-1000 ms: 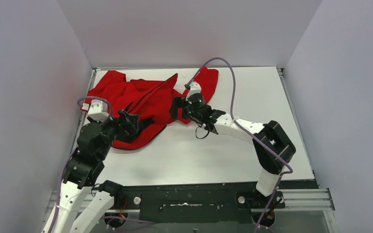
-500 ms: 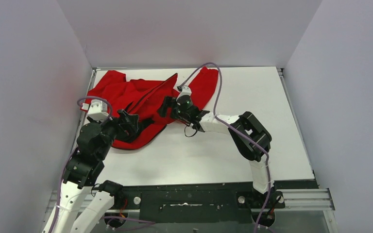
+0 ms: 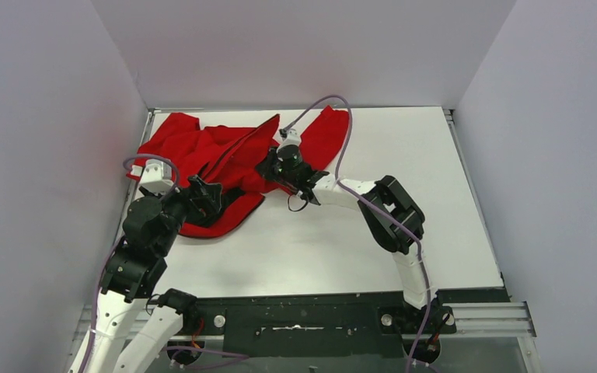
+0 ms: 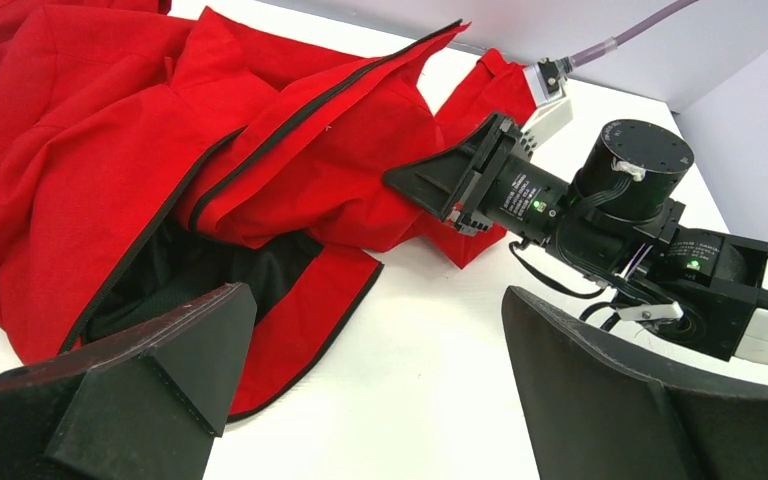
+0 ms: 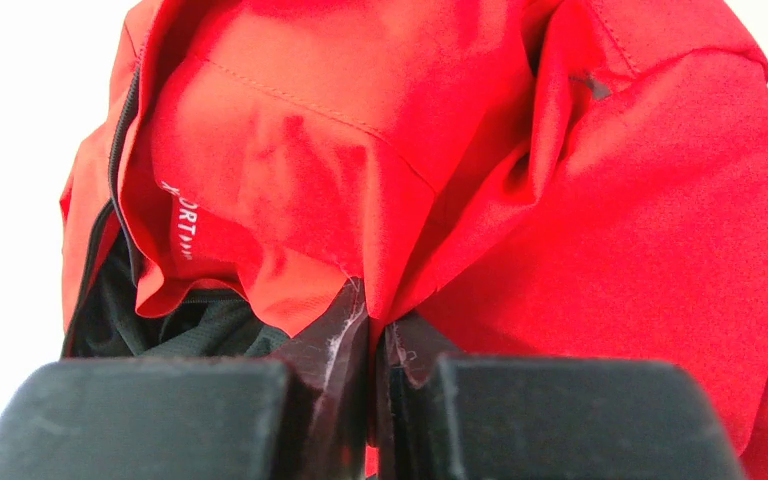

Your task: Zip up the jacket

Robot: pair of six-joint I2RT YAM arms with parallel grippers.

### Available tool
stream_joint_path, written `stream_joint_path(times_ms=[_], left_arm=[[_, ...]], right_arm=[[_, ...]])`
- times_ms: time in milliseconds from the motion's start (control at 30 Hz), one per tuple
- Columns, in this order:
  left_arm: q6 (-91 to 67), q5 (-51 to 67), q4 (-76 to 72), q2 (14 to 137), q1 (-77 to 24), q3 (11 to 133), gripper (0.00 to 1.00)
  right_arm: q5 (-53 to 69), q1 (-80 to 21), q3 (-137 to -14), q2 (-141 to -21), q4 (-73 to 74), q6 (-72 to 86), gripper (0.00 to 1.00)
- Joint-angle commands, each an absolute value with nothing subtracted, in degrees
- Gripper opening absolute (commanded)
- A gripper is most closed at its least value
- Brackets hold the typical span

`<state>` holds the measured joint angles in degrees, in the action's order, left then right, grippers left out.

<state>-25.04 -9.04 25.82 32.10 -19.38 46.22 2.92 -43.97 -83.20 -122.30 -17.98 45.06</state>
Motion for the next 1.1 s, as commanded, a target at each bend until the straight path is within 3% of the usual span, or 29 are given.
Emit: stream_joint_path(times_ms=[0,367,1067], left_arm=[[-25.0,-9.0,22.1,31.7,-19.0,46.5,0.97],[-25.1,-8.6,22.2,32.9,-18.8,46.5,0.97],[-34.1,-4.9,20.6,51.1,-20.4,44.6,0.97]], right_arm=[[1.2,-42.8,-84.5,-118.1,-22.8,44.7,0.0],[0.4,-36.4,-70.7,-97.5,-19.6,37.5,0.0],[1.5,-31.8,-71.0,-70.5,12.3,21.2,0.0]])
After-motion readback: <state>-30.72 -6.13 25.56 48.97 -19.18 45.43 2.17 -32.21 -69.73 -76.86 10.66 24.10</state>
